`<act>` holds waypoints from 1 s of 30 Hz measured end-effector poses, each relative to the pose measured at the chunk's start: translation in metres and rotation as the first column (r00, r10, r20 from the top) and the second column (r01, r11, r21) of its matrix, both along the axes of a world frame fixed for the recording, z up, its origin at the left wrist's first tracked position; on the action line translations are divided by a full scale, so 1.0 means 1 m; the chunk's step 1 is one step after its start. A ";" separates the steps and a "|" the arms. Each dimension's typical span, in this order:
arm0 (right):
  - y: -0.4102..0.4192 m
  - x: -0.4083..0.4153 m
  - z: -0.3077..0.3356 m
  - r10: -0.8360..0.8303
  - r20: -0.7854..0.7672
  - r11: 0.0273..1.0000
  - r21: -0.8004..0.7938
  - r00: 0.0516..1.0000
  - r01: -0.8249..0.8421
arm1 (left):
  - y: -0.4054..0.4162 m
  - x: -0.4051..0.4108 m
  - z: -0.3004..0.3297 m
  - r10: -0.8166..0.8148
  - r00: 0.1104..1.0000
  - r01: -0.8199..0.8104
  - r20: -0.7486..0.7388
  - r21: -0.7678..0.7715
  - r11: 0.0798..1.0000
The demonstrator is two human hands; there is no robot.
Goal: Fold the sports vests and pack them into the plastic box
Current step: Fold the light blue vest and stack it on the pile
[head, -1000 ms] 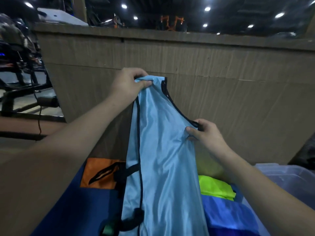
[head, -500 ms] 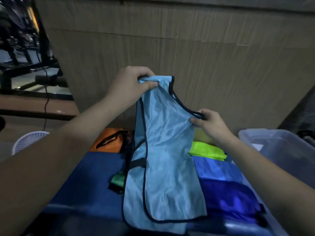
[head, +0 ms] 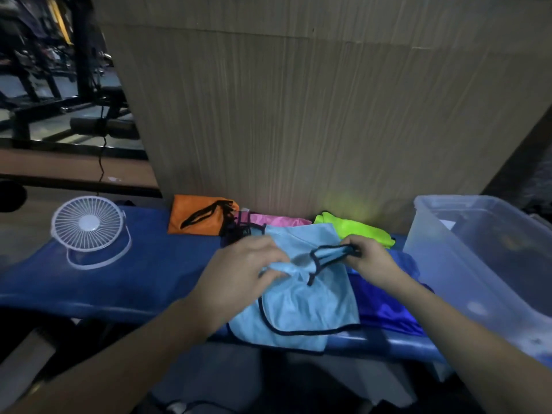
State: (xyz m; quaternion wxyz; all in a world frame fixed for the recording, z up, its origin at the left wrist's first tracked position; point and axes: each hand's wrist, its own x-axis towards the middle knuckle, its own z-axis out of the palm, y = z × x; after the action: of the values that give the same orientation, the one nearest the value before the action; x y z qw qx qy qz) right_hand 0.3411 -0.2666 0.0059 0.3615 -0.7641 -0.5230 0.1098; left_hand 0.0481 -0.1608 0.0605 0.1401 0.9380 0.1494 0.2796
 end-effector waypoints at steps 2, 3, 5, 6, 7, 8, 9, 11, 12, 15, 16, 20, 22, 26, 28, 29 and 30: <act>-0.011 -0.001 -0.018 0.014 0.040 0.999 -0.053 0.999 -0.012 | -0.007 -0.009 -0.023 -0.038 0.998 0.041 -0.059 0.042 0.998; -0.016 -0.003 -0.025 0.033 0.070 0.997 -0.075 0.997 -0.028 | -0.011 -0.012 -0.033 -0.067 0.994 0.073 -0.089 0.064 0.995; -0.024 -0.006 -0.035 0.091 0.128 0.991 -0.111 0.988 -0.077 | -0.016 -0.018 -0.051 -0.113 0.980 0.132 -0.166 0.108 0.985; -0.027 -0.007 -0.040 0.126 0.159 0.986 -0.126 0.979 -0.107 | -0.019 -0.020 -0.058 -0.120 0.970 0.148 -0.210 0.125 0.981; -0.029 -0.008 -0.044 0.164 0.186 0.980 -0.140 0.969 -0.139 | -0.021 -0.022 -0.066 -0.122 0.961 0.159 -0.248 0.136 0.978; -0.030 -0.008 -0.048 0.194 0.211 0.974 -0.158 0.958 -0.162 | -0.023 -0.023 -0.074 -0.123 0.951 0.170 -0.284 0.144 0.975; -0.031 -0.008 -0.052 0.219 0.233 0.967 -0.179 0.948 -0.179 | -0.023 -0.024 -0.083 -0.130 0.939 0.185 -0.320 0.148 0.972; -0.032 -0.008 -0.057 0.247 0.278 0.958 -0.212 0.928 -0.191 | -0.021 -0.023 -0.100 -0.143 0.920 0.212 -0.365 0.157 0.965; -0.033 -0.007 -0.058 0.258 0.305 0.956 -0.216 0.917 -0.197 | -0.020 -0.023 -0.107 -0.142 0.914 0.214 -0.379 0.157 0.964; -0.032 -0.006 -0.053 0.297 0.353 0.944 -0.245 0.887 -0.219 | -0.018 -0.024 -0.121 -0.147 0.917 0.209 -0.370 0.133 0.969; -0.031 -0.006 -0.050 0.308 0.358 0.940 -0.258 0.881 -0.224 | -0.018 -0.024 -0.124 -0.155 0.914 0.210 -0.375 0.112 0.971; -0.017 -0.003 -0.042 0.296 0.361 0.947 -0.231 0.884 -0.223 | -0.019 -0.021 -0.131 -0.209 0.859 0.275 -0.467 0.075 0.959; -0.001 0.000 -0.039 0.254 0.374 0.963 -0.183 0.892 -0.198 | -0.019 -0.014 -0.121 -0.314 0.836 0.321 -0.449 -0.064 0.945; 0.046 0.020 -0.030 0.120 0.425 0.991 -0.103 0.897 -0.083 | 0.026 0.025 -0.082 -0.137 0.977 0.098 -0.162 -0.227 0.969; 0.068 0.029 -0.021 0.063 0.439 0.993 -0.115 0.897 -0.013 | 0.069 0.053 -0.067 0.028 1.000 -0.029 -0.009 -0.269 0.963; 0.077 0.032 -0.017 0.052 0.449 0.990 -0.138 0.892 0.012 | 0.090 0.068 -0.060 0.101 0.995 -0.092 0.016 -0.294 0.952; 0.086 0.034 -0.014 0.053 0.458 0.984 -0.177 0.887 0.033 | 0.110 0.081 -0.055 0.158 0.987 -0.154 -0.012 -0.288 0.945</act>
State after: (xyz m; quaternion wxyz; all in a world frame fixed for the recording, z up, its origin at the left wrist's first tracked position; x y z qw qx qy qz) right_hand 0.3754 -0.1810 -0.0083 0.1559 -0.7950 -0.5856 -0.0260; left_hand 0.1287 -0.0506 0.0053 0.2533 0.8913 0.2613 0.2704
